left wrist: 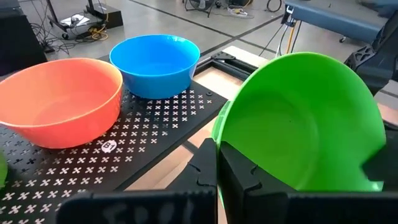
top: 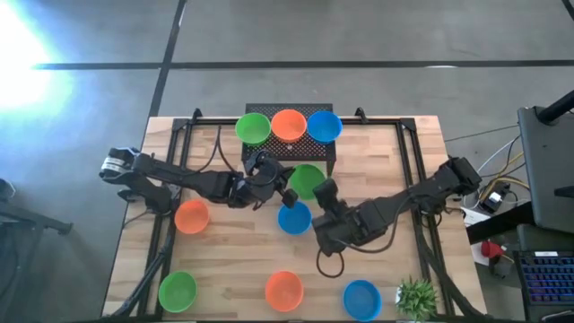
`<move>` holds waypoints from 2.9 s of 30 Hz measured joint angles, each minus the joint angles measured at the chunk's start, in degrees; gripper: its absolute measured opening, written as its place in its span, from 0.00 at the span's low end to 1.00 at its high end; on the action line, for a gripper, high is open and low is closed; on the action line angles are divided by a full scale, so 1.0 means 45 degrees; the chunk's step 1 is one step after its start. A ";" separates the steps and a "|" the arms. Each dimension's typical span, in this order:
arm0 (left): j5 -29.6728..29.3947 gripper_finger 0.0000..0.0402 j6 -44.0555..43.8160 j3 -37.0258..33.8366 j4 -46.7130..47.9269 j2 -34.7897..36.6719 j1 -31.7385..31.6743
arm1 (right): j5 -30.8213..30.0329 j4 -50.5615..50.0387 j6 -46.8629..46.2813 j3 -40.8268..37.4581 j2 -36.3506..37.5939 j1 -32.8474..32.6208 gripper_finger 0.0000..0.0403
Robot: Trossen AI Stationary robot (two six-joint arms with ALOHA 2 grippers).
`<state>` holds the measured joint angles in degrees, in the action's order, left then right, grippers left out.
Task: Pick & Place Mini bowls
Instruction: Stack the top green bowl on the green bowl on the shelf
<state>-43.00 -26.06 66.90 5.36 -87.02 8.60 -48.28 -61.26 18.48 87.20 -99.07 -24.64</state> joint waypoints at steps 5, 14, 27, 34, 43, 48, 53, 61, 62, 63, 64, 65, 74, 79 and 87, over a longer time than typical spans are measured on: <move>-0.0020 0.00 -0.0031 0.0331 0.0644 0.0005 -0.0025 | 0.0026 0.0003 -0.0664 0.0000 0.0000 -0.0258 0.40; 0.0049 0.00 -0.0204 0.1720 0.3614 0.0039 -0.0236 | 0.0180 0.0039 -0.2415 0.0005 0.0533 -0.0536 0.37; 0.2858 0.00 0.1593 0.5333 0.9644 0.0437 -0.1807 | 0.2071 0.0087 -0.5411 0.0010 0.2438 -0.0696 0.37; 0.5218 0.00 0.3005 0.6594 1.1556 0.0906 -0.4005 | 0.2087 0.0083 -0.6381 0.0010 0.2956 -0.0701 0.36; 0.8241 0.00 0.5373 0.7373 1.2798 0.0947 -0.8100 | 0.2087 0.0089 -0.6457 0.0010 0.3089 -0.0701 0.33; 0.9981 0.00 0.6740 0.7376 1.3236 0.0920 -1.0459 | 0.2087 0.0089 -0.6642 0.0010 0.3089 -0.0701 0.32; 1.0486 0.00 0.7479 0.7376 1.3682 0.0716 -1.1718 | 0.2082 0.0094 -0.7023 0.0010 0.3089 -0.0701 0.32; 1.0791 0.00 0.7775 0.7361 1.3703 0.0049 -1.1968 | 0.2077 0.0134 -0.7027 0.0010 0.3084 -0.0691 0.31; 1.0841 0.00 0.7771 0.7361 1.3706 -0.0038 -1.1968 | 0.2077 0.0135 -0.7028 0.0010 0.3084 -0.0691 0.30; 1.0960 0.00 0.7767 0.7361 1.3697 -0.0112 -1.1968 | 0.2077 0.0137 -0.7027 0.0010 0.3083 -0.0691 0.30; 1.1036 0.00 0.7766 0.7361 1.3697 -0.0179 -1.1973 | 0.2077 0.0139 -0.7027 0.0010 0.3079 -0.0691 0.30; 1.1042 0.00 0.7738 0.7361 1.3702 -0.0254 -1.1973 | 0.2077 0.0142 -0.7024 0.0010 0.3079 -0.0691 0.30; 1.1046 0.00 0.7689 0.7352 1.3917 -0.0784 -1.1968 | 0.2072 0.0152 -0.7023 0.0010 0.3075 -0.0691 0.30; 1.1035 0.00 0.7563 0.7347 1.3915 -0.0983 -1.1968 | 0.2067 0.0167 -0.7019 0.0010 0.3075 -0.0691 0.29; 1.1026 0.02 0.7534 0.7347 1.3847 -0.1001 -1.1968 | 0.2067 0.0162 -0.6970 0.0010 0.3075 -0.0691 0.27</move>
<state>6.61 7.84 99.96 67.68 -91.53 -45.25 -38.98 -60.53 -12.88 87.24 -85.23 -27.75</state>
